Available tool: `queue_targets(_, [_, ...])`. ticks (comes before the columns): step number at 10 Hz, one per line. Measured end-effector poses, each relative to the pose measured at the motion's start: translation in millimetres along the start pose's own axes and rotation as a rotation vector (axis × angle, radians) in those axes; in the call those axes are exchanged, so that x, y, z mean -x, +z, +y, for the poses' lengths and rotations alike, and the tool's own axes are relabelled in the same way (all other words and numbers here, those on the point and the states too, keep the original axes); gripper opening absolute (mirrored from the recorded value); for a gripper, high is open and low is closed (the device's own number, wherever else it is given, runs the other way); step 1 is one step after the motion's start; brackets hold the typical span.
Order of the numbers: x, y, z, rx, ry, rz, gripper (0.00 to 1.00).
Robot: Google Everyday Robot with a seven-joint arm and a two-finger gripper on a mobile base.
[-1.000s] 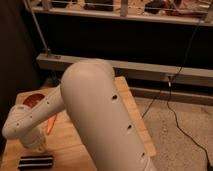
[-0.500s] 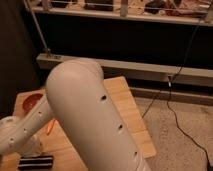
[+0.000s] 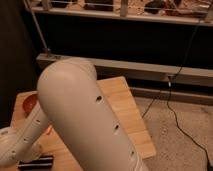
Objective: Push the eraser across the table
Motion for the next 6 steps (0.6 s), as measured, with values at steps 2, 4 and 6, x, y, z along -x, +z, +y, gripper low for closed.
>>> queue_targets(2, [-2.1, 4.9, 3.2, -0.021, 0.0, 0.004, 0.0])
queue_targets(4, [-0.2, 7.5, 5.0, -0.026, 0.013, 0.004, 0.0])
queue_targets(6, [2.5, 8.9, 12.1, -0.006, 0.016, 0.011, 0.0])
